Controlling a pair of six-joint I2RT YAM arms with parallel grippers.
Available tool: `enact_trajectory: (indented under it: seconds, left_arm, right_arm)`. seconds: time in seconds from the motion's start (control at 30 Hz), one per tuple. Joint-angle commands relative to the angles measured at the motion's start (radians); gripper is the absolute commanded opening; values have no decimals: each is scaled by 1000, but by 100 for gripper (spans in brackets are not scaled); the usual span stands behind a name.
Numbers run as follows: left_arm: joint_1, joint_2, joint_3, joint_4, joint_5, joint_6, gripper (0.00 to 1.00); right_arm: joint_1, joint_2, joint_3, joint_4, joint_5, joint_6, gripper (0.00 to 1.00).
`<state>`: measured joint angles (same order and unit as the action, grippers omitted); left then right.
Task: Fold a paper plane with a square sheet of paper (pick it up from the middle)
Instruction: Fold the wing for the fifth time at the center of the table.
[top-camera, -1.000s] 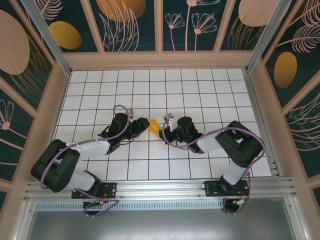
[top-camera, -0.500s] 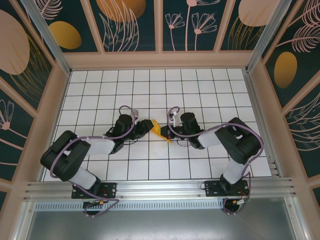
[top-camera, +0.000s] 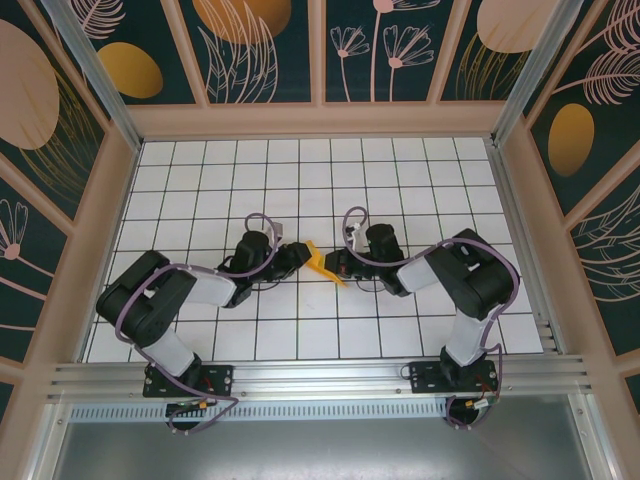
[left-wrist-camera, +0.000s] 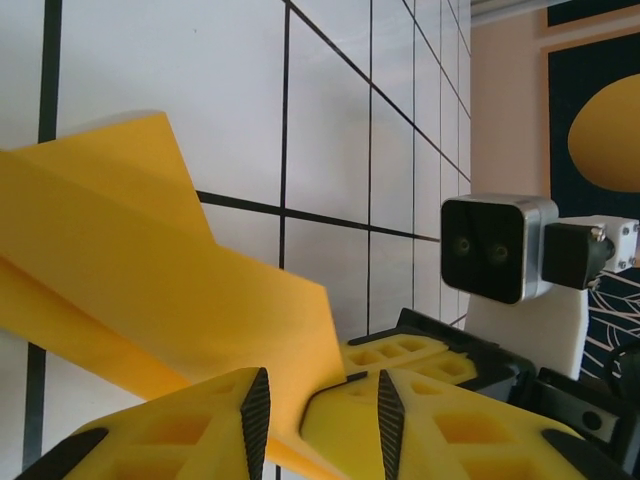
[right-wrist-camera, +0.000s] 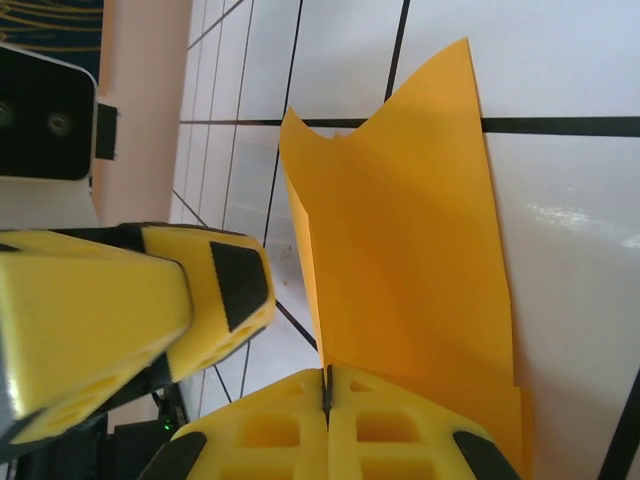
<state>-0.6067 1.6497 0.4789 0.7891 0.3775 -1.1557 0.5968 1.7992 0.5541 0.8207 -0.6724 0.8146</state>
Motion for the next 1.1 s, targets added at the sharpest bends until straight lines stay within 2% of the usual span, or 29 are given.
enact_trajectory:
  seconds: [0.0,0.37,0.77,1.07]
  left_arm:
    - [-8,26,18,72,28,12,37]
    - [-10,97,33,134,51,15,35]
    - [-13,146,61,139,73,16,33]
    - [-13,176,85,67,44,20,26]
  right_arm:
    - [-11,18,-19,63,-46,60,0]
    - [-44,40,-37,61,-40,145,0]
    - [-44,58,-31,7,-29,147,0]
    - [-44,63,-25,2,-39,129,0]
